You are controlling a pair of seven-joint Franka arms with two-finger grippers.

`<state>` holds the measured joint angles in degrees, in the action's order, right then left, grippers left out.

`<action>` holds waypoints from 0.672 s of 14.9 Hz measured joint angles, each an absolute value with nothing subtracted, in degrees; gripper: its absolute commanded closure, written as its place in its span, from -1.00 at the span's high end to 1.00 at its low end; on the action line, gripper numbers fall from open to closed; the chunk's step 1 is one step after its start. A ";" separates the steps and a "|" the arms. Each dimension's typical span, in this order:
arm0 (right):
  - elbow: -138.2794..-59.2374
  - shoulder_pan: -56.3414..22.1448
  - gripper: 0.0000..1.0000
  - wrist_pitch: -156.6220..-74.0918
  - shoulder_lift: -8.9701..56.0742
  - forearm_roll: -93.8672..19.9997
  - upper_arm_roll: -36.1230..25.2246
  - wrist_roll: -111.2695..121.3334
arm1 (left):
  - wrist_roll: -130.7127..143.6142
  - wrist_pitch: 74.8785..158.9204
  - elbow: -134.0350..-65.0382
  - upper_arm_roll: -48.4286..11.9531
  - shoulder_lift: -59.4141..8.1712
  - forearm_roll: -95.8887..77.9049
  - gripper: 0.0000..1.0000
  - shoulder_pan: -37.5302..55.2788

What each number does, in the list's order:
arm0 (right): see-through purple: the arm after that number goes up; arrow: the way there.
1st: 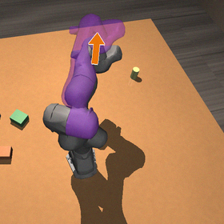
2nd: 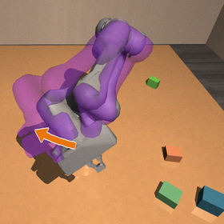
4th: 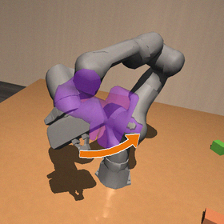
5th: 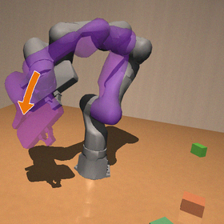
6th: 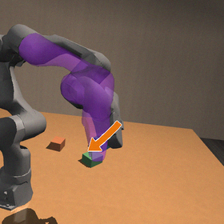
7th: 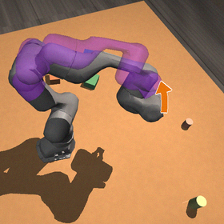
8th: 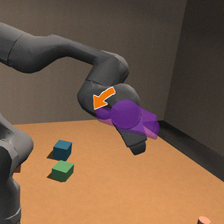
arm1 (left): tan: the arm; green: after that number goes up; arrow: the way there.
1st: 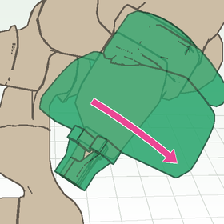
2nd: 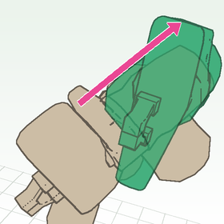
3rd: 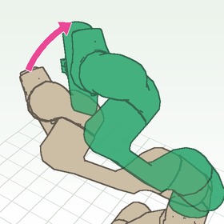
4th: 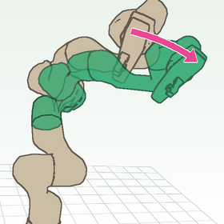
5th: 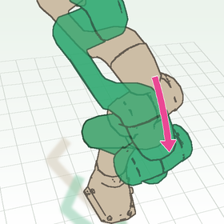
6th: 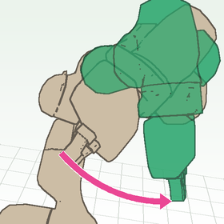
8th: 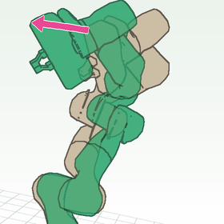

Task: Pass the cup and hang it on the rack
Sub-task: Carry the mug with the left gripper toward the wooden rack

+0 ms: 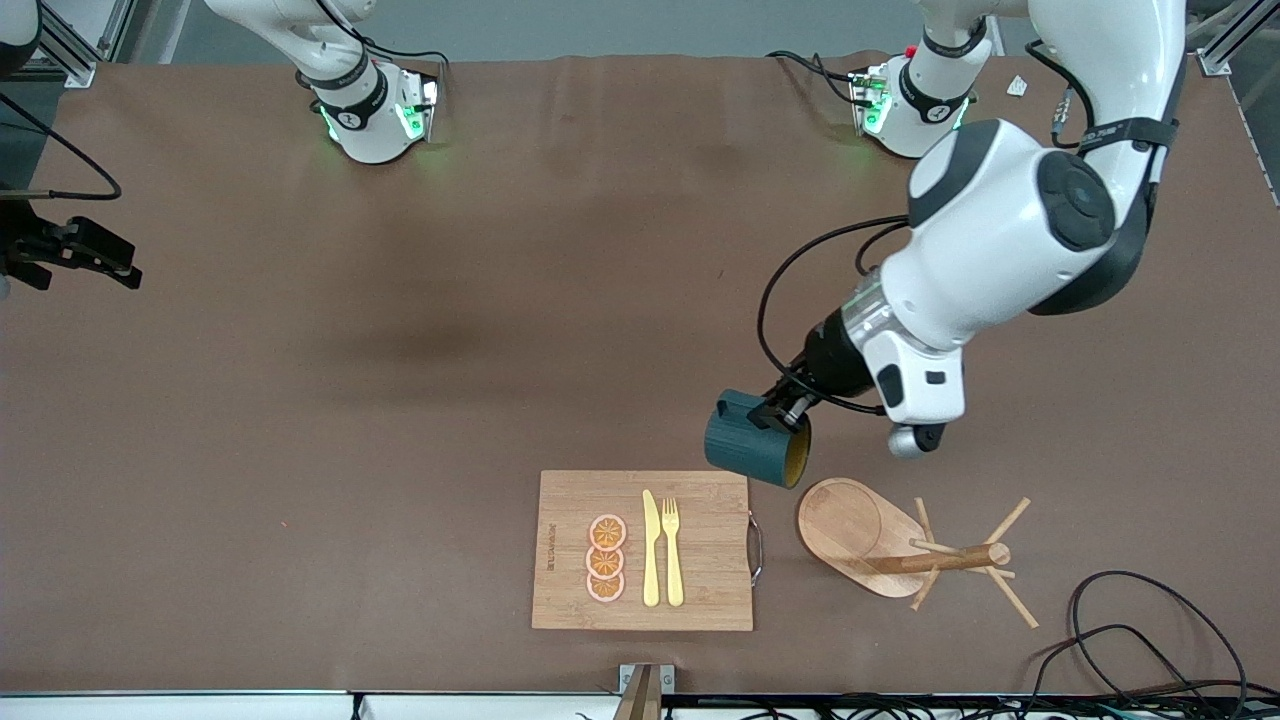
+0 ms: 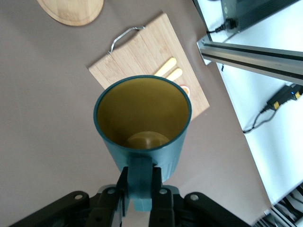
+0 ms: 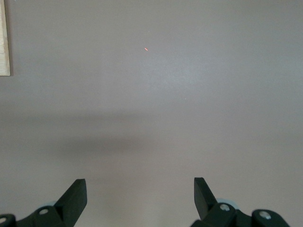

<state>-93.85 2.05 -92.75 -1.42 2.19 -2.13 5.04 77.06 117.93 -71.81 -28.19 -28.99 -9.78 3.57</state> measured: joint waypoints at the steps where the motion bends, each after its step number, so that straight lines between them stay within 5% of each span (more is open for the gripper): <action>1: -93.85 2.05 1.00 -92.75 -1.42 2.19 -2.12 5.04 | 75.27 117.94 -71.83 -28.14 -29.04 -12.86 -1.00 2.51; 10: -93.85 2.04 1.00 -92.71 -1.42 2.19 -2.09 5.07 | 60.76 117.97 -72.29 -27.75 -34.42 -43.26 -1.00 -9.67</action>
